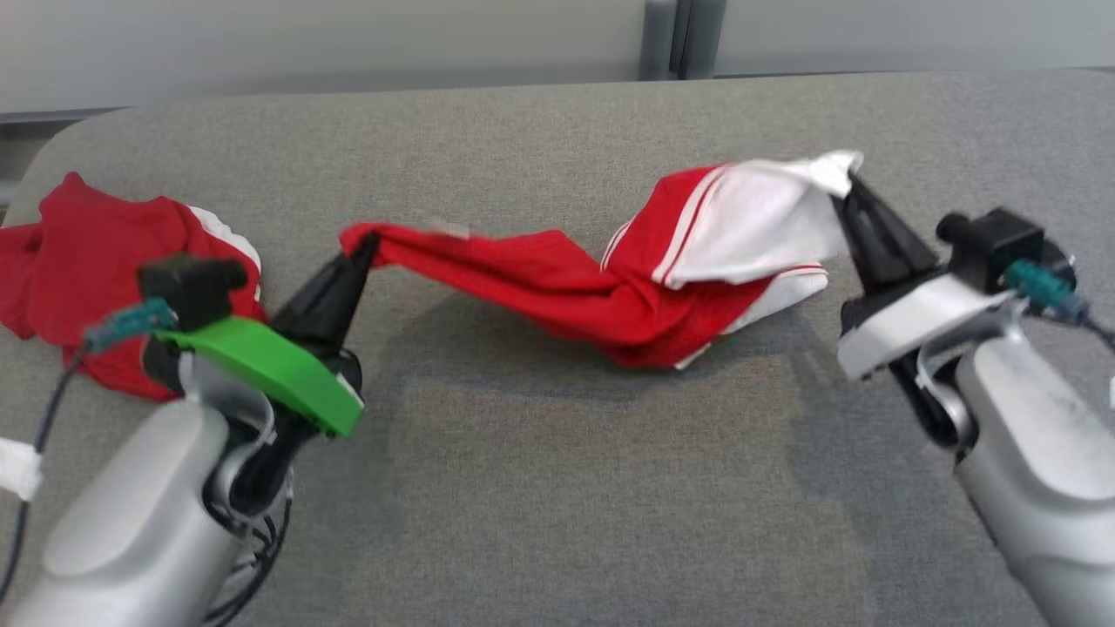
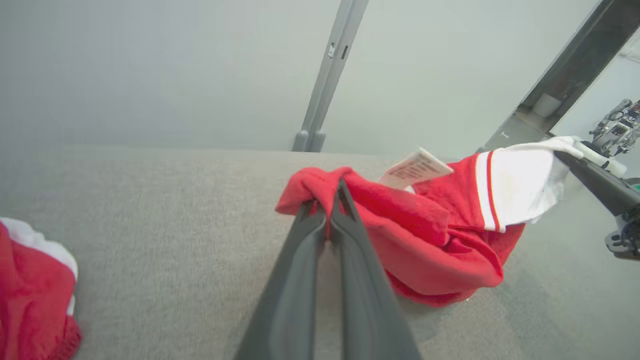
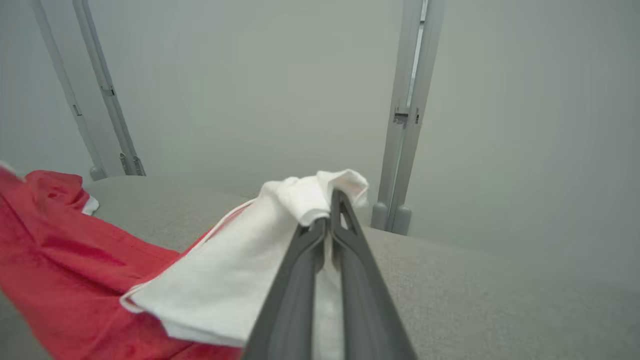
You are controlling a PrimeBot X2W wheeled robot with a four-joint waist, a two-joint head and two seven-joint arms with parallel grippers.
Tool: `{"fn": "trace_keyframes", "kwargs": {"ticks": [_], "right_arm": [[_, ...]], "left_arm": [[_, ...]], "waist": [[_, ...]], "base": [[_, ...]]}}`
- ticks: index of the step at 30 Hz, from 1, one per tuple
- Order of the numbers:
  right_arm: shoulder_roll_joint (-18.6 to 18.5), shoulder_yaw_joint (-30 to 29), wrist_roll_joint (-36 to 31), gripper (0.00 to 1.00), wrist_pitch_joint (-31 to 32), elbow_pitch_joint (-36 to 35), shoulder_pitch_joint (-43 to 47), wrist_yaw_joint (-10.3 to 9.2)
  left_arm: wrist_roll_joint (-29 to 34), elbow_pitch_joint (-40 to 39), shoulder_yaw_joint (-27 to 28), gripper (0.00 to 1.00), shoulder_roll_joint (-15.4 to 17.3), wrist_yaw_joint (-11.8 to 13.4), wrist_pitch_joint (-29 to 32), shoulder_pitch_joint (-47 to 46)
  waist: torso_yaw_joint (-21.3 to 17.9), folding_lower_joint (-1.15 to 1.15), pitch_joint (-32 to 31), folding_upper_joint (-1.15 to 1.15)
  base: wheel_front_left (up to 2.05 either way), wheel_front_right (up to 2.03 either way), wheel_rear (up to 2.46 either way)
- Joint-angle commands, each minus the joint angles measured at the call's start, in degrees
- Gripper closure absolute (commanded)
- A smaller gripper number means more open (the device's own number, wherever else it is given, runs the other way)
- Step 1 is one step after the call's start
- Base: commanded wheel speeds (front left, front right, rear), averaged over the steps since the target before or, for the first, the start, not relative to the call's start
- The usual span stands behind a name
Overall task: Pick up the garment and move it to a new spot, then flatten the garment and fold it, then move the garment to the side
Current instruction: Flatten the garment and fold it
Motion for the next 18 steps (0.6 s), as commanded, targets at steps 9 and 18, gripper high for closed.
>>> {"fn": "trace_keyframes", "kwargs": {"ticks": [9,18], "right_arm": [[-9.28,-1.83,13.44,1.0,15.02,-11.74,-25.38,-0.08],[-1.62,-9.85,6.29,1.0,20.4,3.04,-53.65,-0.05]], "left_arm": [[-0.49,-14.65,6.48,1.0,7.48,3.91,11.97,-19.89],[4.99,-1.14,6.67,1.0,4.79,1.99,14.67,-45.41]], "waist": [[-1.13,0.0,10.78,0.0],[-1.1,0.0,23.93,0.0]], "base": [[0.0,0.0,0.0],[0.0,0.0,0.0]]}}
